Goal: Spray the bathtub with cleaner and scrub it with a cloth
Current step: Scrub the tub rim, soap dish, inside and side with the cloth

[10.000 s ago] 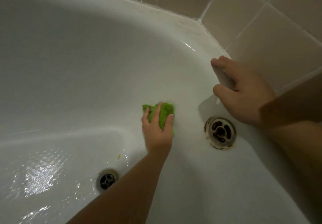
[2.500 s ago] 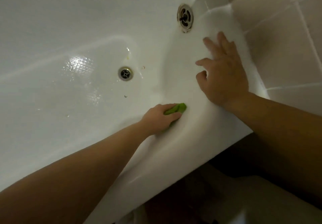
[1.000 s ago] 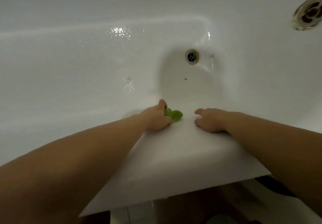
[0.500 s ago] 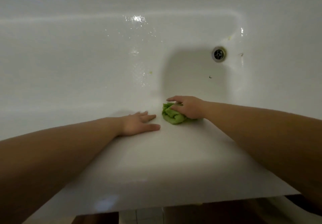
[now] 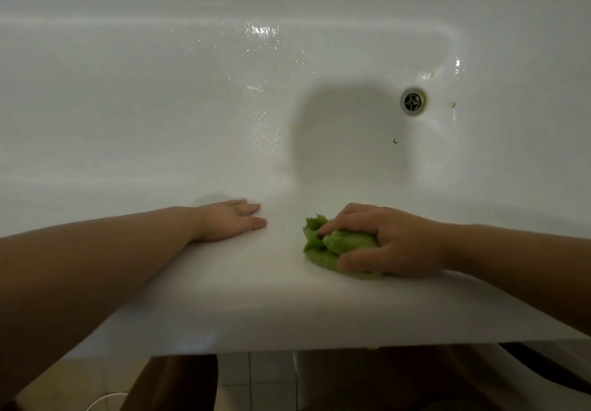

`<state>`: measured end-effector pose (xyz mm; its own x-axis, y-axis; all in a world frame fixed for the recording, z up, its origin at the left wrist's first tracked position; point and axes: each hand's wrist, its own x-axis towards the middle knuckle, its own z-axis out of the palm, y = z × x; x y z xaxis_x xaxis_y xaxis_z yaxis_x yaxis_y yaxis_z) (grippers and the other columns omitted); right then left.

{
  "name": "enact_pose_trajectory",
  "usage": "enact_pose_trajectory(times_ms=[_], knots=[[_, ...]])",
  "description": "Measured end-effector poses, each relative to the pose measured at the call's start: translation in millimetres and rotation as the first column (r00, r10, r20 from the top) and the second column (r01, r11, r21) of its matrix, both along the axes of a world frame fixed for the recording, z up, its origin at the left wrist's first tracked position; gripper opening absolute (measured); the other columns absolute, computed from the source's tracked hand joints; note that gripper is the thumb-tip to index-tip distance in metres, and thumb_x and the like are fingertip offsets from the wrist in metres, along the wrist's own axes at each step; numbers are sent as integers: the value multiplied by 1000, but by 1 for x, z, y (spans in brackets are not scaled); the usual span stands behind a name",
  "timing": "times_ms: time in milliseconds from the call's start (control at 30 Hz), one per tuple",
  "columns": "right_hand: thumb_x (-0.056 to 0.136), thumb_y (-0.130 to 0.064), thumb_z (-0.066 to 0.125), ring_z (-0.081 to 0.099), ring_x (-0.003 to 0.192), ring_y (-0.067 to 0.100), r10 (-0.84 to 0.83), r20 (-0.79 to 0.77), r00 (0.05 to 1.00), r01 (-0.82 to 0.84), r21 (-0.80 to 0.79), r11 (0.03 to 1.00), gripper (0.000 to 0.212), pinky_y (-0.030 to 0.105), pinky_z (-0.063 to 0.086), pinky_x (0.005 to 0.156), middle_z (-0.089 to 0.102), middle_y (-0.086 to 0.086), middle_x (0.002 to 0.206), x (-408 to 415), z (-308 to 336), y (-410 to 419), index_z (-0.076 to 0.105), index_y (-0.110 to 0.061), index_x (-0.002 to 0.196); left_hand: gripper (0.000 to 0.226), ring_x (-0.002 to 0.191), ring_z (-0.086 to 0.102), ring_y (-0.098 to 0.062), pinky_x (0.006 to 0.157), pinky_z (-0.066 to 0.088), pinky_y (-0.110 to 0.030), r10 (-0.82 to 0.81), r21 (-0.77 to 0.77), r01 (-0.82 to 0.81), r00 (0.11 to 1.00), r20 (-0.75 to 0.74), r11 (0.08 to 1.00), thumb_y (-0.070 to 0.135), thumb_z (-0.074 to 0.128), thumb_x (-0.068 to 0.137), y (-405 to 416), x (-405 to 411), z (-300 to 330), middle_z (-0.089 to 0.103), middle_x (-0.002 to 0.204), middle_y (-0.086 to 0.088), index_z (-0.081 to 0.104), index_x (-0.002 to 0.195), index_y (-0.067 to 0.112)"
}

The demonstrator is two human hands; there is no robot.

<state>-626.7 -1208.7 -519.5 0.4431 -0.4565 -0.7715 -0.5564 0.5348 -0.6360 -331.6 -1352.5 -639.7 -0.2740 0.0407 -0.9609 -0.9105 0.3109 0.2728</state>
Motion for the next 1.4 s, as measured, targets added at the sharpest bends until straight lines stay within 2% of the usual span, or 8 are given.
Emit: enact_pose_trajectory(times_ms=[100,300,633,733,833,1000,1233,1400], knots=[[93,-64,61,52,123,12,36,-174,984,-32,27,999,55,34,39,109,51,-12,132,-6,-65,-5,49,-46,143,77,158,5,-11,127,0,-35,-10,-34,9,1000,-20,999,74,35,97,-3,8,-1,8,172,6,19,163,39],[89,-76,50,40,141,38,73,-471,879,-34,91,995,79,47,32,119,33,9,159,28,-190,-36,31,-40,158,87,158,6,-13,129,3,-40,11,-60,-12,1000,-25,998,84,35,86,-12,31,-14,11,172,3,24,161,42],[83,-62,63,49,122,-1,17,71,997,-13,-57,998,58,21,37,105,48,-25,134,88,-6,-40,51,-54,139,68,157,12,-18,127,7,-34,-15,-58,12,998,-53,998,65,39,102,-30,61,-3,16,171,-3,26,161,36],[83,-60,65,52,119,0,-14,14,1000,14,-19,1000,58,22,39,104,50,-21,133,84,-33,-45,54,-49,139,67,158,12,-19,128,7,-37,-25,-75,22,999,-46,997,69,38,100,-39,79,-6,17,171,-1,27,159,42],[93,-58,64,53,125,19,52,-194,980,-52,8,999,57,34,39,108,50,-3,137,88,-117,-57,51,-39,145,64,157,13,-20,128,8,-39,0,-106,-3,999,-34,994,70,40,98,-45,93,-12,17,171,0,30,157,46],[94,-67,54,37,143,38,72,-463,884,-49,62,997,73,43,29,120,30,8,162,118,-191,-81,32,-38,158,56,151,29,-26,122,20,-35,48,-181,-48,999,-5,982,61,44,101,-48,101,-20,30,165,-3,39,153,41],[85,-60,68,51,124,18,7,-165,986,-16,-48,999,60,31,37,105,52,-7,135,180,-71,-91,55,-43,142,54,146,37,-31,121,28,-41,26,-172,-24,1000,14,985,58,38,103,-54,115,-4,36,159,-8,39,154,37],[69,-63,61,54,115,0,-94,-43,995,91,-56,994,62,19,39,102,53,-23,123,178,-2,-79,62,-50,130,54,146,37,-28,122,26,-43,-3,-103,-1,999,-41,995,60,38,103,-69,145,19,37,158,-4,38,153,40]])
